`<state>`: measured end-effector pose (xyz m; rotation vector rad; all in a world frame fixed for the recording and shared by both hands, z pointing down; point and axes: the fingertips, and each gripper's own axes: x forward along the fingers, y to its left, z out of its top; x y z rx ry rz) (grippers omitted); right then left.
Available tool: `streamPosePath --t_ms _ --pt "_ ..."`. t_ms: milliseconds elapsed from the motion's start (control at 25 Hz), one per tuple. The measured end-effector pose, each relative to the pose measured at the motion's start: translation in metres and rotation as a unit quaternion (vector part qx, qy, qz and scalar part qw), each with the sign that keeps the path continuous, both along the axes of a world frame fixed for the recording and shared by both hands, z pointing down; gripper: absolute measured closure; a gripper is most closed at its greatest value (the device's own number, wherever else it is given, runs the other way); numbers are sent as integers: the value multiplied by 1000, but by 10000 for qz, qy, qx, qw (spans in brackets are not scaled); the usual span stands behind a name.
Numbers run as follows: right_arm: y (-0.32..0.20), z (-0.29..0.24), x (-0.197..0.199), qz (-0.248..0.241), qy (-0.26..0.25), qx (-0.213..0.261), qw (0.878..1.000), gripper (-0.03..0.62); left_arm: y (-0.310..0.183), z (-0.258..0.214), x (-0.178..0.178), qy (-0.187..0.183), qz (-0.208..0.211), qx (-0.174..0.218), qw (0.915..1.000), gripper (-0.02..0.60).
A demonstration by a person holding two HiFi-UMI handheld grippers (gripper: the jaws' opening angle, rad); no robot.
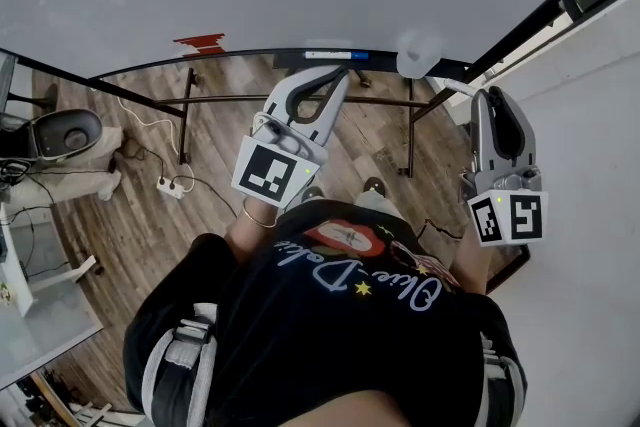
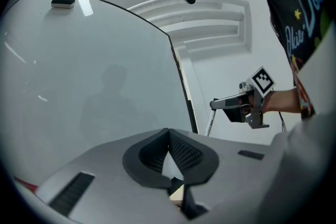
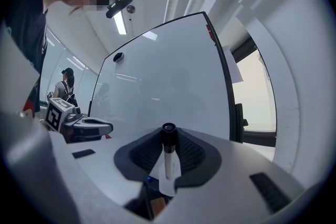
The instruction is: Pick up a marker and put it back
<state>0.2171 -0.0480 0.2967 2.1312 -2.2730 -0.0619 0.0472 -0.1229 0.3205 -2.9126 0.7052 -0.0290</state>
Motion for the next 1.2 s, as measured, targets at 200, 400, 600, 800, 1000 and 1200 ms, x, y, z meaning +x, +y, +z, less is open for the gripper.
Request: streamPosePath --t_ms 200,400,600,800,1000,1200 --pt "1 -1 -1 -12 19 8 10000 522 0 0 -1 -2 -23 -19 10000 578" --pt "1 -1 0 -8 16 9 10000 522 2 1 1 5 0 -10 10000 578" --pt "1 -2 2 -18 16 18 10000 522 3 0 3 -3 0 3 10000 578" --pt "0 -1 3 -60 6 27 10000 522 3 2 2 -21 -66 -22 10000 578" --pt "-5 -3 4 -140 17 57 9999 522 2 0 1 -27 -157 15 9999 578" --pt "-11 -3 6 -252 30 97 9996 522 0 0 0 -18 -297 24 9996 578"
